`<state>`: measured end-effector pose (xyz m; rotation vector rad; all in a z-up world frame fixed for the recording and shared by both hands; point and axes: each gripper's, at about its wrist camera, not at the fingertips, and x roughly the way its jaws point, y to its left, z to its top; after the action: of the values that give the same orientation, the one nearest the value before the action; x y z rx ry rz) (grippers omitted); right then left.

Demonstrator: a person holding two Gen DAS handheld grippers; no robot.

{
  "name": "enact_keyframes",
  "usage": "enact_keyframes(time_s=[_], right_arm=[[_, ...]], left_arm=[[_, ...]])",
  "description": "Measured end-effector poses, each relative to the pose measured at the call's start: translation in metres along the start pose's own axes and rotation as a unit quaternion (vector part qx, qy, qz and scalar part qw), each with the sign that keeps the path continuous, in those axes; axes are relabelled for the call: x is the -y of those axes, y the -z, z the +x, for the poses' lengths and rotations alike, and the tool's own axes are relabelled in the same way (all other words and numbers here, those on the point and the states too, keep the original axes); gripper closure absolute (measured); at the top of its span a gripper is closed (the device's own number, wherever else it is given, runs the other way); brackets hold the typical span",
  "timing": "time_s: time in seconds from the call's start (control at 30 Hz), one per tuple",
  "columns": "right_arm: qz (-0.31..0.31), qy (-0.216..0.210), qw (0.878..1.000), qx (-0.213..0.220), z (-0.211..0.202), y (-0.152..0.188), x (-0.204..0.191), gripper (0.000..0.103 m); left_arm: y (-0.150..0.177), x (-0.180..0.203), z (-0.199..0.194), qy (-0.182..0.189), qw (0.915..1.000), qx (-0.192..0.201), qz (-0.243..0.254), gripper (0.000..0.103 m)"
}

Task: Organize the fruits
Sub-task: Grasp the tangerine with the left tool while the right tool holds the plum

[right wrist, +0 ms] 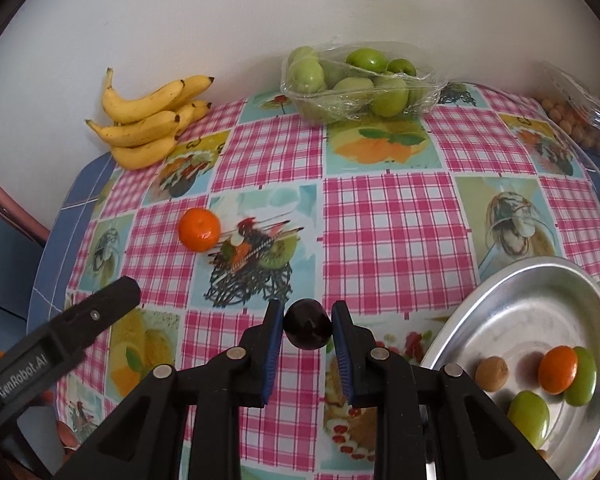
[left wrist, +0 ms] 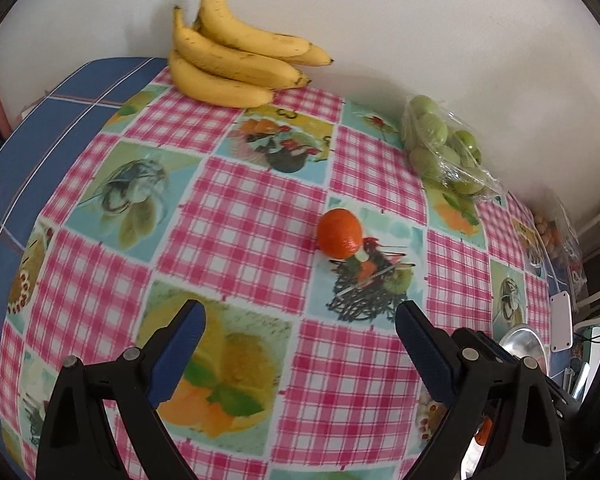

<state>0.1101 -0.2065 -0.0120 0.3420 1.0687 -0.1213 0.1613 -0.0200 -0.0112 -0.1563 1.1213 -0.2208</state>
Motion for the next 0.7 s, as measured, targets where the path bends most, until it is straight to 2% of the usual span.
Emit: enact_keyframes(time_s=[0.33,0.47,0.7], right_arm=[[0.024,-0.005,1.0,0.008,0.007,-0.016,0.019,0.076],[0.03,-0.005,0.999,0.013,0.009,-0.022,0.024,0.076],[0.035,-0.004,0.999,0.012,0.02,-0.029,0.031,0.076]], left_arm=[[-0.018,0.023,0.011,0.0,0.9997,0.007,0.026,0.007],[-0.022,0.025,0.021,0.01,0.9997,-0.005,0.022,0.007],[-0.038,0.024,0.045,0.007,0.9997,-0.023,0.0,0.007]])
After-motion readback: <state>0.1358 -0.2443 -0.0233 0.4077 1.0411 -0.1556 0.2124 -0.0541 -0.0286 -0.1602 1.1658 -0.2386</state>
